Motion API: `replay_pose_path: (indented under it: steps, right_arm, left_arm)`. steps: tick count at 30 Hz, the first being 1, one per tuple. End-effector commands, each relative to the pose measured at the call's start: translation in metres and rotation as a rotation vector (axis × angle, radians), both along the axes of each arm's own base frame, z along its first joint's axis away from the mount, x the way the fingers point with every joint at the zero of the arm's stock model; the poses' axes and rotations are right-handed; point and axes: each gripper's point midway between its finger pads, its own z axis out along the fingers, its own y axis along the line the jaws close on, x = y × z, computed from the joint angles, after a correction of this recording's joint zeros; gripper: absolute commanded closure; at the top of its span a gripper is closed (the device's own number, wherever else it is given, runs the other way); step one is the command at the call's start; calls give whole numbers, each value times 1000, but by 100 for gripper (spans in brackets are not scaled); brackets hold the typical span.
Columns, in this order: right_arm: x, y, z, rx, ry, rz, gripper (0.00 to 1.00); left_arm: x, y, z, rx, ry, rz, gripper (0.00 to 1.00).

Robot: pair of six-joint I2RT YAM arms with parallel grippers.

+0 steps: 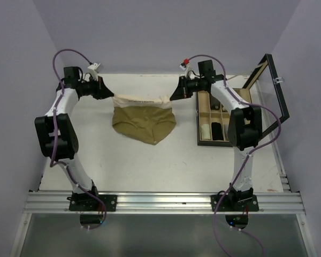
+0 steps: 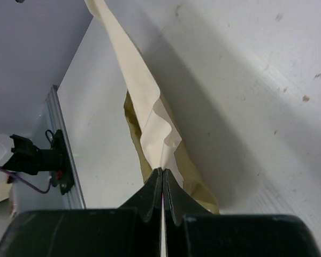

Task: Roll the underwear
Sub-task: Flatten the underwear

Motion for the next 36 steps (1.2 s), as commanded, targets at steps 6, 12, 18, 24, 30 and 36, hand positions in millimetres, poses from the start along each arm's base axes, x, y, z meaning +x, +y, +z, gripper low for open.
replay_pose_path:
  steps: [6,12,18,24,30,36]
  right_arm:
    - [-18,-26,135,-11,-515,-9,100]
    - [-73,-49,166,-32,-760,-66,100]
    - [-133,-53,188,-24,-875,-10,100]
    - [-128,-42,162,-44,-783,-18,100]
    - [-43,-24,85,-133,-569,-88,100]
    - [59,0,38,-168,-419,-205,98]
  left_arm:
    - [-50,-4,159,186,-560,-69,100]
    - [-130,-8,183,307,-789,-25,100]
    - [-187,-21,189,281,-815,-25,100]
    - [-192,-22,175,240,-759,8,100]
    - [-127,-1,123,228,-582,104,100]
    - [-14,34,58,255,-414,254,100]
